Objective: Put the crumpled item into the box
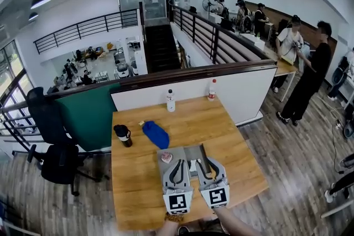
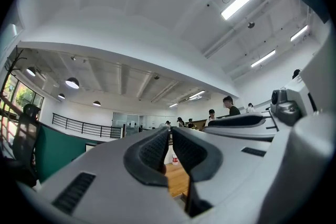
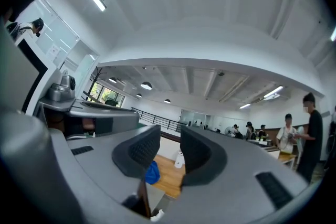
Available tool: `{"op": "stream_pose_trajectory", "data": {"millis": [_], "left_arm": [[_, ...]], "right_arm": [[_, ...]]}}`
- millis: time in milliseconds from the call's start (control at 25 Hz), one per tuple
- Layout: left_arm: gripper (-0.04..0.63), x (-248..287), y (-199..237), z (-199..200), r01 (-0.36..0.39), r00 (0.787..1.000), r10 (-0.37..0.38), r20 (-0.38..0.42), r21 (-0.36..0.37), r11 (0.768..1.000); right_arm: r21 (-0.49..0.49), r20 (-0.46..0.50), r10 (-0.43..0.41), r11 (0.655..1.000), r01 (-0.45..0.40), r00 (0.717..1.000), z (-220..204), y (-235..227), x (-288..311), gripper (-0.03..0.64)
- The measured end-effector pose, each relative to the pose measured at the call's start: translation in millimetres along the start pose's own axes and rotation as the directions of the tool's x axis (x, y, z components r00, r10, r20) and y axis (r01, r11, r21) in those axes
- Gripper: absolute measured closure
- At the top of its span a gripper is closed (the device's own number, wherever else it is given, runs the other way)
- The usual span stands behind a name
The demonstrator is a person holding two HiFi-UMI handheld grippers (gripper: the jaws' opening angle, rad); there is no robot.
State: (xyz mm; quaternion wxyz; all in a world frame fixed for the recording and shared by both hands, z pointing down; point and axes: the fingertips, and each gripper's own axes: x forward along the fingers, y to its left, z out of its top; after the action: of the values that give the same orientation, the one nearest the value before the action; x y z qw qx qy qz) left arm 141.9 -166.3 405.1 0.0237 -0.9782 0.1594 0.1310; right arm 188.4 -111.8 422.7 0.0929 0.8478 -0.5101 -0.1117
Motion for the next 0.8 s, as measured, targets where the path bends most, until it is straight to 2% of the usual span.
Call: {"op": "stream_pose_trajectory", "data": {"millis": [200, 480, 800], "left_arm": [[0.554, -10.2, 0.2, -10.9, -0.015, 1.0, 0.015, 0.0, 0.021, 1.0], [0.554, -24.6, 5.3, -23.7, -0.039, 0.999, 0.04, -0.027, 0.036, 0.999], [0.554, -36.0, -3.9, -44.1, -0.024, 0.999, 0.027, -0.046, 0.057, 0.998]], "right_arm": [[-0.023, -0.023, 0.025, 0.999, -0.026, 0.999, -10.9, 13.9, -10.5, 0.513], [0.002, -0.058, 0.028, 1.0, -0.028, 0.998, -31.3, 28.9, -19.6, 0.54], [0.009, -0.072, 0.039, 0.999, -0.039, 0.997, -44.2, 38.5, -26.2, 0.555]]}}
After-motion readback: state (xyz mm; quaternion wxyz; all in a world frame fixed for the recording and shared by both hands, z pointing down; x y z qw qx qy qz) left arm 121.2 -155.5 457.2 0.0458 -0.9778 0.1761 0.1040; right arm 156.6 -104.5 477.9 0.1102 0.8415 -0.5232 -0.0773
